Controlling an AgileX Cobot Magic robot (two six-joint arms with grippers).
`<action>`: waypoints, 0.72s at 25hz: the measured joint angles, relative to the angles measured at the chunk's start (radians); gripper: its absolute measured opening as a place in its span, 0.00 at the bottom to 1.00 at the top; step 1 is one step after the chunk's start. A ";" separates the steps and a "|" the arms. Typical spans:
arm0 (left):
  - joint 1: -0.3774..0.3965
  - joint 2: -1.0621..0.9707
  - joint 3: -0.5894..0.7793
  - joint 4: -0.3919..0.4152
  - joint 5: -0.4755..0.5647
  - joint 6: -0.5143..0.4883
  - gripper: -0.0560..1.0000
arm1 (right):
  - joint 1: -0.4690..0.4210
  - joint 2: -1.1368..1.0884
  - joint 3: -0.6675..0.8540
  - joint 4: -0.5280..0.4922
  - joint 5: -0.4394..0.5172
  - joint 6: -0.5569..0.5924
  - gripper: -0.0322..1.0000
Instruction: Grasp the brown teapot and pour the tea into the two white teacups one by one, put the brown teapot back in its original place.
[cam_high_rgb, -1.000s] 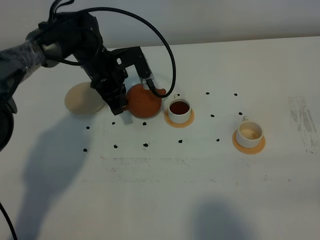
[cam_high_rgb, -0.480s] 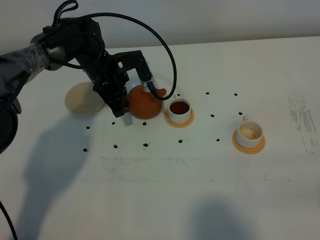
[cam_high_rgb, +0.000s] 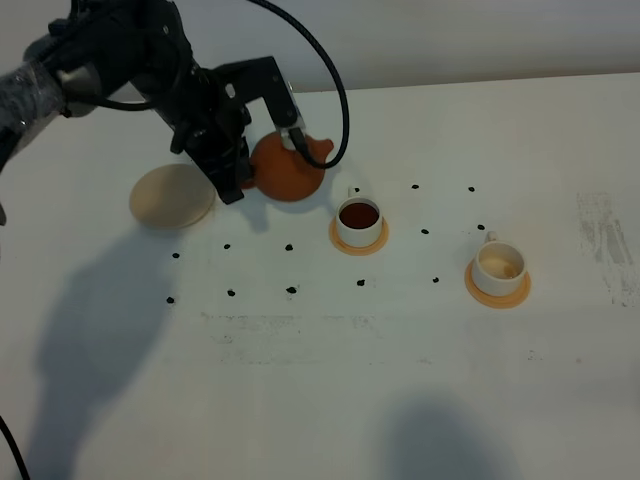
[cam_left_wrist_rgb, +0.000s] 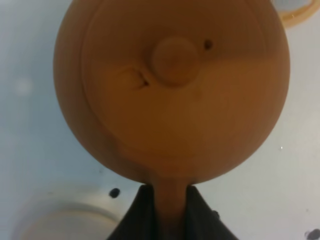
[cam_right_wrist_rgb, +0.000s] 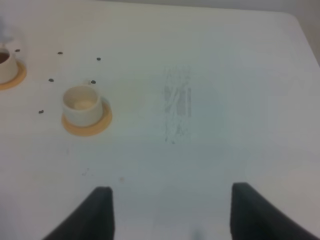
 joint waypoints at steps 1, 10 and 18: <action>-0.006 0.000 -0.009 0.001 0.000 0.000 0.14 | 0.000 0.000 0.000 0.000 0.000 0.000 0.53; -0.101 0.000 -0.084 0.000 -0.087 0.034 0.14 | 0.000 0.000 0.000 0.000 0.000 0.000 0.53; -0.190 0.014 -0.088 -0.023 -0.174 0.067 0.14 | 0.000 0.000 0.000 0.000 0.000 0.000 0.53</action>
